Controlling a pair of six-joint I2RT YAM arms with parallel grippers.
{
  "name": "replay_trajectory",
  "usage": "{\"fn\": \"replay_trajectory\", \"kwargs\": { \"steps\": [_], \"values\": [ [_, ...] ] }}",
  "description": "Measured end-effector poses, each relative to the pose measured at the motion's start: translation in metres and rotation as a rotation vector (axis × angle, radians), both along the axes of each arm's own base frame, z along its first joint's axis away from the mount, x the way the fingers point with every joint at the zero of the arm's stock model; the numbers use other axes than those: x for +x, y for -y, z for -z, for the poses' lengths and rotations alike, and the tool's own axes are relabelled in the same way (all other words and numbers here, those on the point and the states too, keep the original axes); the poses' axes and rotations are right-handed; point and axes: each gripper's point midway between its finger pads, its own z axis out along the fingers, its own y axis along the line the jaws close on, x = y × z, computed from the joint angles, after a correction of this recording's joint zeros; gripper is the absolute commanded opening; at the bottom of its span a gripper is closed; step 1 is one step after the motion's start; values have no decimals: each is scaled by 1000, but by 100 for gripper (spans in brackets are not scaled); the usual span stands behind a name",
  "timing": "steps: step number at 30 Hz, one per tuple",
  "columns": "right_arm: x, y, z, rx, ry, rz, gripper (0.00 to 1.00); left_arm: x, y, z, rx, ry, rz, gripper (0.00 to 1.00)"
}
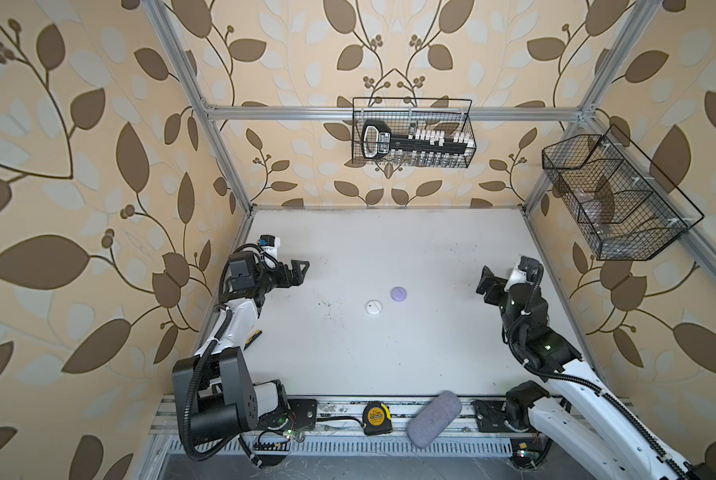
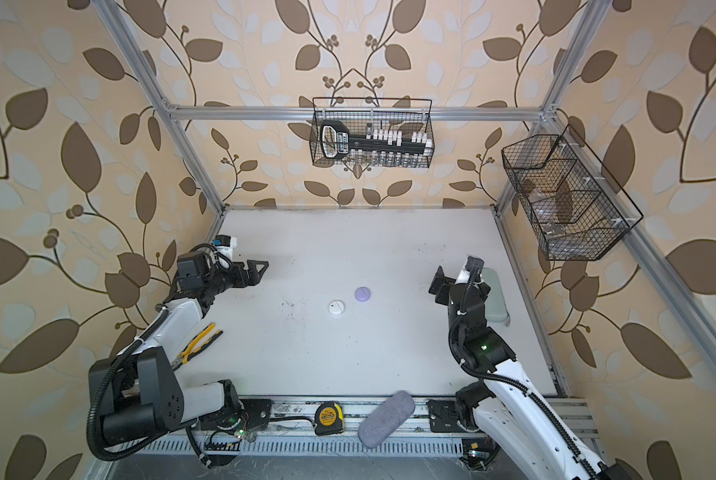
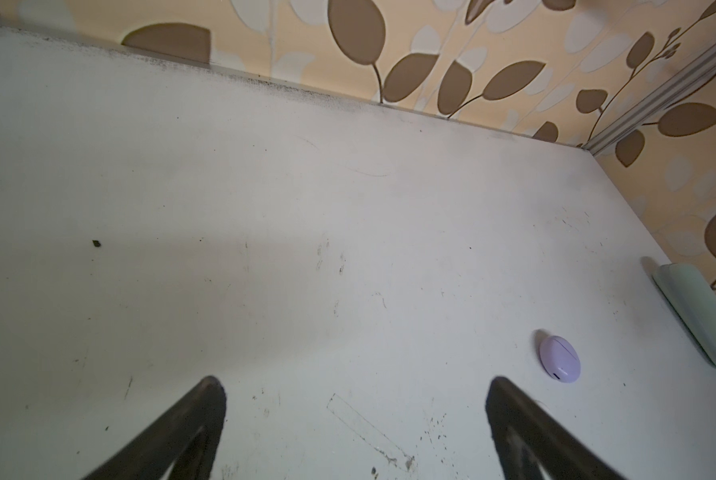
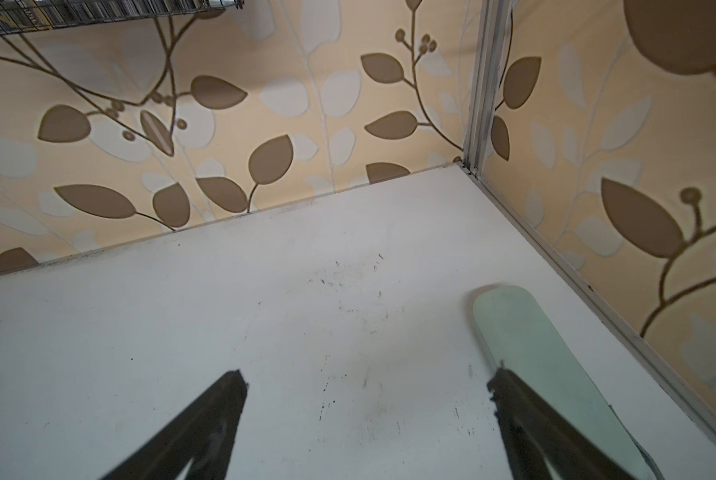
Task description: Insert the wireless bluetooth earbuds into the charging case
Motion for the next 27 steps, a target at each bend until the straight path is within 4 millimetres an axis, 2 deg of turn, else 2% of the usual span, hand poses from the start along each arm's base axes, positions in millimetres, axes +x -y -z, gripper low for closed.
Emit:
{"fn": "replay_trajectory", "kwargs": {
  "steps": [5, 8, 12, 16, 23, 25, 27],
  "values": [
    [0, -2, 14, -29, -7, -22, 93, -4, -4, 31, -3, -1, -44, 99],
    [2, -4, 13, -35, 2, -35, 92, -8, -8, 44, 12, 3, -73, 99],
    [5, -6, 12, -42, 29, -45, 91, -9, -10, 46, 21, 56, -97, 99],
    [8, -7, 19, -60, 17, -49, 91, -10, -12, 46, 41, 105, -112, 99],
    [18, -10, 31, -118, -7, -61, 91, -8, -1, 50, 89, 127, -115, 99],
    [20, -11, 38, -139, -24, -63, 91, -5, 5, 57, 113, 116, -110, 99],
    [21, -11, 46, -156, -26, -65, 91, -2, 11, 73, 144, 81, -104, 99]
  ]
}}
